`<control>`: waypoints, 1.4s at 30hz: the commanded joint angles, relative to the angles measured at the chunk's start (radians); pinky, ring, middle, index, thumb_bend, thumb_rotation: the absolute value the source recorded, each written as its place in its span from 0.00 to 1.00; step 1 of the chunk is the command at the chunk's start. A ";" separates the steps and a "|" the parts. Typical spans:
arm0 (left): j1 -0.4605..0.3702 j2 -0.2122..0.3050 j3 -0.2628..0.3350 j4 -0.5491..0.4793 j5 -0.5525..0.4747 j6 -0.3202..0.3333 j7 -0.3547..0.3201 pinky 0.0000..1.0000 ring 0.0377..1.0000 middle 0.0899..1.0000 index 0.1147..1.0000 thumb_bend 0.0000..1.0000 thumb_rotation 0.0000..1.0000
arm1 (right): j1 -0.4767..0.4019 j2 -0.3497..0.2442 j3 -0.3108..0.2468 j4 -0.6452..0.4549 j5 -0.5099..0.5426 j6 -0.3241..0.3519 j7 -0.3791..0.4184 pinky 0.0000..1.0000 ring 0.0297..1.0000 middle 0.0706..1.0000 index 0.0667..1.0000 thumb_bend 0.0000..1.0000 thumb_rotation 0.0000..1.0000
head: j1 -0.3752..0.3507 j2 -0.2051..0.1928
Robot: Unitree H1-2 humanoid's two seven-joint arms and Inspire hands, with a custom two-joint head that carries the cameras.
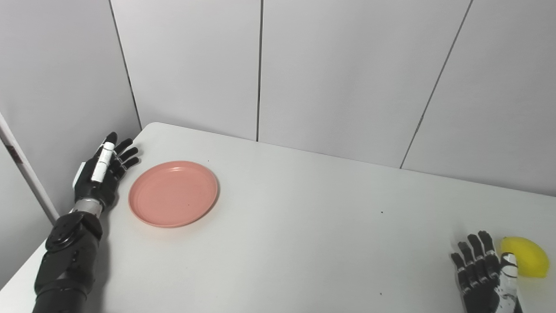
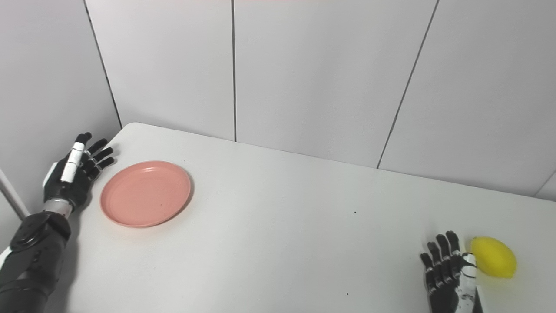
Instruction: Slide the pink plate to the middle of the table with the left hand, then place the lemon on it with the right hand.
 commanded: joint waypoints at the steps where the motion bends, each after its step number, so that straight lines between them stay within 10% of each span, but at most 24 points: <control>1: -0.051 0.035 -0.002 0.005 -0.004 -0.056 -0.027 0.75 0.79 0.82 0.90 0.79 0.60 | 0.059 0.017 0.004 0.055 0.005 0.003 0.006 1.00 1.00 1.00 1.00 0.64 0.95 | 0.001 0.001; 13: -0.069 0.033 -0.012 0.122 -0.017 -0.095 -0.074 0.69 0.72 0.75 0.86 0.87 0.56 | 0.061 0.024 0.007 0.047 0.016 0.016 0.005 1.00 0.99 1.00 1.00 0.64 0.94 | -0.010 0.002; 21: -0.044 0.010 -0.035 0.057 0.003 -0.044 -0.054 0.77 0.76 0.77 0.89 0.66 0.61 | 0.057 0.025 0.010 0.054 0.009 0.011 0.001 1.00 0.99 1.00 1.00 0.65 0.93 | -0.012 0.002; 42: 0.052 -0.040 -0.100 -0.258 0.042 0.240 0.092 0.77 0.78 0.80 0.94 0.56 0.47 | 0.062 0.023 0.015 0.044 0.009 0.007 0.010 1.00 0.99 1.00 1.00 0.65 0.93 | -0.021 0.012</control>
